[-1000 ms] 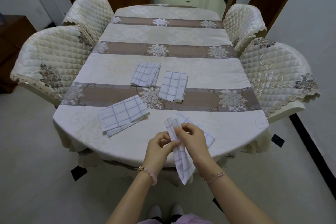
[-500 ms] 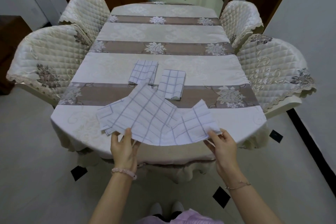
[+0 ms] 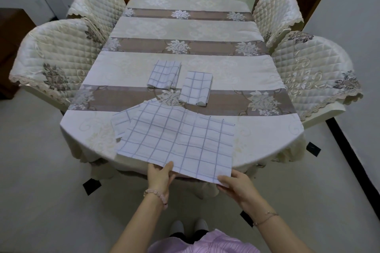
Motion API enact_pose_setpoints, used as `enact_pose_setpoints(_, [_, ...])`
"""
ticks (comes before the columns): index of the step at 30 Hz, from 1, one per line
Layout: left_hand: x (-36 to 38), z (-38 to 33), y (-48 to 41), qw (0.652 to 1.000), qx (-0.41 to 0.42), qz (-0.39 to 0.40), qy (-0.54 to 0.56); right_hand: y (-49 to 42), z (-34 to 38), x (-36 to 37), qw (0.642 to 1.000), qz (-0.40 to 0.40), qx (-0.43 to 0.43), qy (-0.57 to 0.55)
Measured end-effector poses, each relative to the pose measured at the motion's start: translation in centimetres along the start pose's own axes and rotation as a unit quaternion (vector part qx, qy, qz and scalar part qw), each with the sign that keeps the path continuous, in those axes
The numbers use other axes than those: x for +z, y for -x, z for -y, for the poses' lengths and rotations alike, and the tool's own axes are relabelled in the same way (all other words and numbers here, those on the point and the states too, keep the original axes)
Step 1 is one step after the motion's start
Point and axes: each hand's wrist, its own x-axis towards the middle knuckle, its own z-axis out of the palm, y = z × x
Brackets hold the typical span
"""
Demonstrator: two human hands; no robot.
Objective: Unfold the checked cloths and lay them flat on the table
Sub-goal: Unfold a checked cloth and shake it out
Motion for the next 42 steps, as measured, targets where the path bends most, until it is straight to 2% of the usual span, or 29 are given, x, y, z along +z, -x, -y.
enact_pose_setpoints(3, [0.2,-0.3,-0.1,0.999,0.027,-0.011,-0.032,0.4,0.7,-0.6,0.999,0.041,0.001,0.018])
enact_pose_setpoints(7, [-1.0,-0.7,-0.6,0.993,0.042,0.051,-0.095,-0.8,2.6,-1.9,0.999,0.013,-0.019,-0.024])
enact_pose_setpoints(12, [-2.2,-1.4,-1.1,0.985,0.047,0.135,-0.094,-2.4,5.7,-1.9,0.998,0.011,-0.052,-0.035])
enact_pose_setpoints(15, [-3.2,-2.0,-1.7,0.979,0.033,0.163,-0.116,-3.9,7.0,-1.6,0.997,-0.026,-0.057,-0.047])
enact_pose_setpoints(17, [-3.7,-2.6,-2.0,0.973,0.022,0.183,-0.135,-4.5,7.7,-1.6,0.997,-0.05,-0.055,-0.012])
enact_pose_setpoints(20, [-4.1,-3.5,-2.4,0.964,0.003,0.217,-0.152,-4.5,8.4,-1.7,0.992,-0.042,-0.061,0.103])
enact_pose_setpoints(23, [-3.9,-4.5,-2.7,0.967,0.019,0.207,-0.149,-4.0,8.8,-1.9,0.974,-0.005,-0.071,0.213])
enact_pose_setpoints(26, [-3.0,-5.4,-3.0,0.976,0.063,0.136,-0.159,-3.7,8.3,-2.4,0.964,-0.009,-0.062,0.259])
enact_pose_setpoints(29, [-1.6,-6.4,-3.3,0.978,0.102,0.099,-0.151,-2.9,7.2,-3.1,0.969,-0.002,-0.044,0.245])
enact_pose_setpoints(33, [1.1,-7.9,-3.5,0.972,0.129,0.101,-0.166,-1.1,5.5,-3.7,0.978,0.025,-0.025,0.206])
enact_pose_setpoints(36, [2.6,-8.1,-4.1,0.942,0.195,0.076,-0.263,-0.5,4.2,-3.7,0.988,0.024,-0.027,0.149])
enact_pose_setpoints(38, [3.1,-7.1,-3.6,0.903,0.259,0.024,-0.342,-0.3,3.4,-3.2,0.995,0.015,-0.03,0.094])
enact_pose_setpoints(40, [3.2,-5.7,-1.9,0.841,0.351,-0.006,-0.412,-0.2,2.9,-2.5,0.997,0.018,-0.033,0.066])
enact_pose_setpoints(42, [2.9,-3.7,0.0,0.756,0.461,-0.001,-0.465,0.3,2.7,-1.5,0.998,0.026,-0.037,0.051])
